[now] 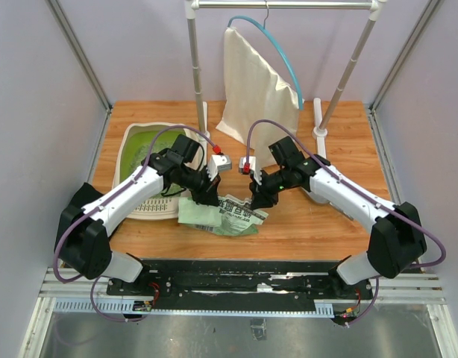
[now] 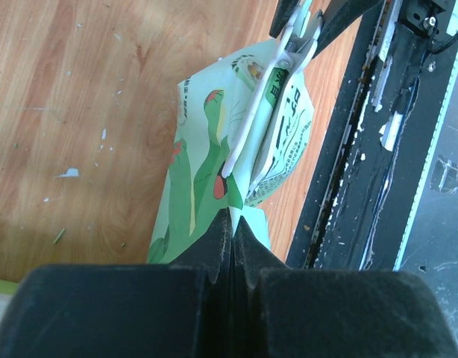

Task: Fill the litter box with clean litter
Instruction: Clamp the cat litter bag at the center of the board.

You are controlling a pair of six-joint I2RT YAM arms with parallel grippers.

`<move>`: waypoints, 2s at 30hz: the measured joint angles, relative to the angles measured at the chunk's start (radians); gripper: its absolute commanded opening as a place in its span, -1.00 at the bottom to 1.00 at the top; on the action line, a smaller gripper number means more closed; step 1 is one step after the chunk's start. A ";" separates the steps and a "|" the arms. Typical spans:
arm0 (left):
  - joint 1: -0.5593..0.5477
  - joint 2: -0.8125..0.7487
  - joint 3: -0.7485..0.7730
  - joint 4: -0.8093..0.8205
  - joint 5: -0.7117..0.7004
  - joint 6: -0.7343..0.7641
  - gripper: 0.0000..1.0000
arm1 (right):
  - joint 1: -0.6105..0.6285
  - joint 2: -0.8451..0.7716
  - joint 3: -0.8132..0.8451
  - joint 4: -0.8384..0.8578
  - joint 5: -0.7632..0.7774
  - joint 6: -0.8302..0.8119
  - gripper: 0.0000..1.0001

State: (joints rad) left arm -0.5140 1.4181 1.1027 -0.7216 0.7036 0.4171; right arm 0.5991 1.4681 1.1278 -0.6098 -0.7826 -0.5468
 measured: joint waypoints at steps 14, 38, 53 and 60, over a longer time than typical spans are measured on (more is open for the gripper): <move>0.000 -0.018 -0.010 0.042 -0.002 -0.019 -0.19 | -0.020 -0.253 -0.219 0.245 0.118 0.212 0.39; 0.093 -0.131 -0.136 0.128 -0.080 -0.026 -0.99 | -0.061 -0.193 -0.266 0.475 0.095 0.277 0.40; 0.093 -0.306 -0.279 0.194 -0.013 0.070 -0.99 | -0.114 -0.225 -0.251 0.501 -0.051 0.246 0.41; 0.093 -0.333 -0.286 0.201 0.012 0.087 -0.99 | -0.106 -0.199 -0.242 0.462 -0.162 0.147 0.17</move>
State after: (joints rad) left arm -0.4210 1.0855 0.8169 -0.5205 0.7158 0.5037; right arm 0.4927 1.2690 0.8860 -0.1482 -0.9443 -0.4000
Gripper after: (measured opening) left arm 0.012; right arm 0.690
